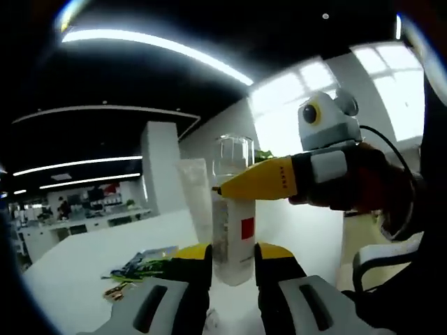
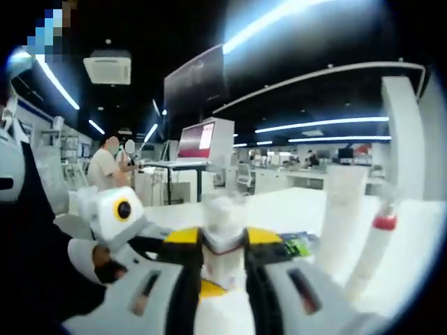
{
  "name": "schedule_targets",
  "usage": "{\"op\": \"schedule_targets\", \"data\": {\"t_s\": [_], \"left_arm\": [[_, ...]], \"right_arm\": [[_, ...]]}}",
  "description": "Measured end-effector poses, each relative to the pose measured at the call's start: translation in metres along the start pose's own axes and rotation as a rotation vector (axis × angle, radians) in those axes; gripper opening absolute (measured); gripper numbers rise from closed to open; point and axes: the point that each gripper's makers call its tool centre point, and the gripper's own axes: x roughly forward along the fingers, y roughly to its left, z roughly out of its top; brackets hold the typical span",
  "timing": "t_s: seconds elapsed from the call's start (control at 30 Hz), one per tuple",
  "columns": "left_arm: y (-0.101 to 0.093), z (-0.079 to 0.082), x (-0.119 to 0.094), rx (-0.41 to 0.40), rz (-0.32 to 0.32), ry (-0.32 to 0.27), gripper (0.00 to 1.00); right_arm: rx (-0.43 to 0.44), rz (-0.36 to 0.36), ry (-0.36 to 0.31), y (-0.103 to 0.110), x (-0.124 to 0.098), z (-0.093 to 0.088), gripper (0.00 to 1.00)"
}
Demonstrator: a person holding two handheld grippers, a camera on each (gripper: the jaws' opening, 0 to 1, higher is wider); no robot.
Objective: Arrange the skincare products in the storage area until every visible bottle or jar stands upright without overlapping.
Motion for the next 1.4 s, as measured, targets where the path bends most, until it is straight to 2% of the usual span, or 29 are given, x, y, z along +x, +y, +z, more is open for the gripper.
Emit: {"op": "schedule_targets", "data": {"t_s": [0.07, 0.13, 0.33, 0.57, 0.8, 1.03, 1.27, 1.4], "left_arm": [[-0.001, -0.001, 0.0, -0.008, -0.012, 0.005, 0.22], [0.0, -0.001, 0.0, -0.007, -0.018, 0.006, 0.22], [0.009, 0.004, -0.006, -0.04, -0.013, -0.007, 0.22], [0.022, 0.002, -0.012, -0.065, 0.001, 0.001, 0.23], [0.017, -0.002, -0.008, -0.081, -0.015, 0.024, 0.25], [0.016, -0.007, -0.004, -0.097, -0.032, 0.047, 0.32], [0.013, -0.01, -0.004, -0.145, -0.058, 0.06, 0.41], [0.006, -0.003, -0.007, -0.159, -0.094, 0.034, 0.45]], "right_arm": [[-0.016, 0.01, 0.009, -0.001, -0.002, -0.002, 0.2], [-0.046, -0.013, 0.02, -0.009, -0.005, -0.002, 0.2], [-0.05, -0.05, 0.035, -0.035, -0.021, -0.002, 0.2], [-0.025, -0.076, 0.092, -0.068, -0.046, -0.014, 0.2], [-0.028, -0.106, 0.129, -0.088, -0.059, -0.027, 0.21], [-0.009, -0.119, 0.163, -0.107, -0.066, -0.042, 0.21], [0.008, -0.093, 0.174, -0.118, -0.065, -0.048, 0.21], [-0.011, -0.074, 0.19, -0.12, -0.065, -0.052, 0.21]]}}
